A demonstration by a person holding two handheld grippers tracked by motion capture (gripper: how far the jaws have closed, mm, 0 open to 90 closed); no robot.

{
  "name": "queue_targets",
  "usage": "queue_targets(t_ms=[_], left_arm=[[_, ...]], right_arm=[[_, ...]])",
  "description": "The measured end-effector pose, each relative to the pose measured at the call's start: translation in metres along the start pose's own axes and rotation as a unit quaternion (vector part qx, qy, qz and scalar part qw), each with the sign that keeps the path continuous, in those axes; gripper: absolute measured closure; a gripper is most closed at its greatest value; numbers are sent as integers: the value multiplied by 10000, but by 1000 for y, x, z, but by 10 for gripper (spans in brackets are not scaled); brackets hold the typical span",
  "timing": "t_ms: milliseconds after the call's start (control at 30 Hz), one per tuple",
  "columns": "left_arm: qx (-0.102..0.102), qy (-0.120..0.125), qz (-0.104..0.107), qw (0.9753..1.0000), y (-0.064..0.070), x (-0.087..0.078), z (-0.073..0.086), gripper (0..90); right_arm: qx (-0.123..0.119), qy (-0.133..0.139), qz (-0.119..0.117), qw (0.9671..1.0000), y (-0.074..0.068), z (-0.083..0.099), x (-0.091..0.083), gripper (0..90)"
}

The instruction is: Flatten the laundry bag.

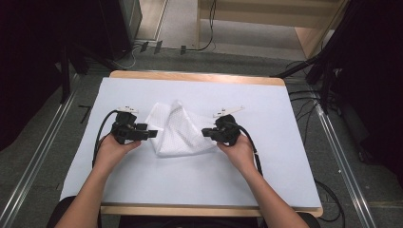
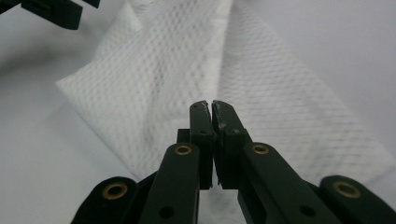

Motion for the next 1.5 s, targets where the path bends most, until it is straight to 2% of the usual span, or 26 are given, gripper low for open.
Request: queue_targets(t_ms=[100,300,467,600,633,733,833,933,1100,1200,1300,1367,1500], left_arm=[[29,-51,16,10000,1,7,-5,400],[-2,-84,87,9999,0,21,-13,408],[109,-211,186,9995,-2,30,-22,418],[96,-146,122,9998,-7,34,-35,417],[85,-135,86,9998,-8,37,-37,417],[63,-112,77,9999,-10,43,-40,414],[27,-176,53,9998,-11,54,-40,411],[45,-230,62,9997,-11,59,-38,406],[47,-235,126,9996,-10,64,-38,429],[89,-279,148,9995,-6,67,-37,478],[100,-327,179,9993,-3,69,-36,548],[110,-373,246,9989,-2,71,-35,619],[164,-433,323,9984,3,76,-33,768]], right_arm=[[91,55,139,9998,12,2,-6,878],[278,2,382,9989,32,8,-8,835],[313,-83,609,9976,45,10,-7,788],[342,-99,691,9970,56,10,-7,746],[416,-98,707,9966,58,9,-7,738],[443,-81,757,9961,64,7,-5,705],[463,-182,887,9948,72,6,6,653],[491,-292,956,9938,76,8,14,641],[483,-243,977,9937,74,9,15,644],[391,-251,1034,9936,69,9,17,688],[174,-272,1197,9923,64,10,19,763],[192,-293,1127,9930,62,10,19,844],[234,-319,1046,9937,62,10,20,883]])
Point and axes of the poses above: each handheld gripper's, and its own axes: x roughly forward along the jaws, z roughly out of its underside, y roughly to its right, the point moved 1 cm from there along x, roughly forward along the jaws, and after that the axes turned 3 degrees about x, right-handed, at the moved point
